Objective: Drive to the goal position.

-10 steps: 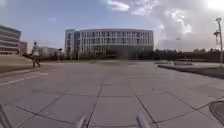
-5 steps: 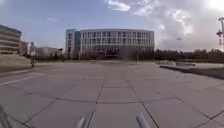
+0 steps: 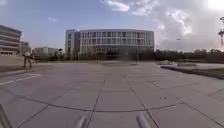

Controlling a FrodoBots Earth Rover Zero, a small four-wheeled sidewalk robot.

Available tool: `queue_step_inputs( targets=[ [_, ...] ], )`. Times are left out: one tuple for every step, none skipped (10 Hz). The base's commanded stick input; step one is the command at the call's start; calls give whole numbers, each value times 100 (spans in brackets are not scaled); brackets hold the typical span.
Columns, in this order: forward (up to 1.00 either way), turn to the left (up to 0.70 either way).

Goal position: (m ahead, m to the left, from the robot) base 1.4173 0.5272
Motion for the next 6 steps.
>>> queue_step_inputs(
  targets=[
    [45, 0],
    [45, 0],
    [45, 0],
    [45, 0],
    [45, 0],
    [45, 0]
  ],
)
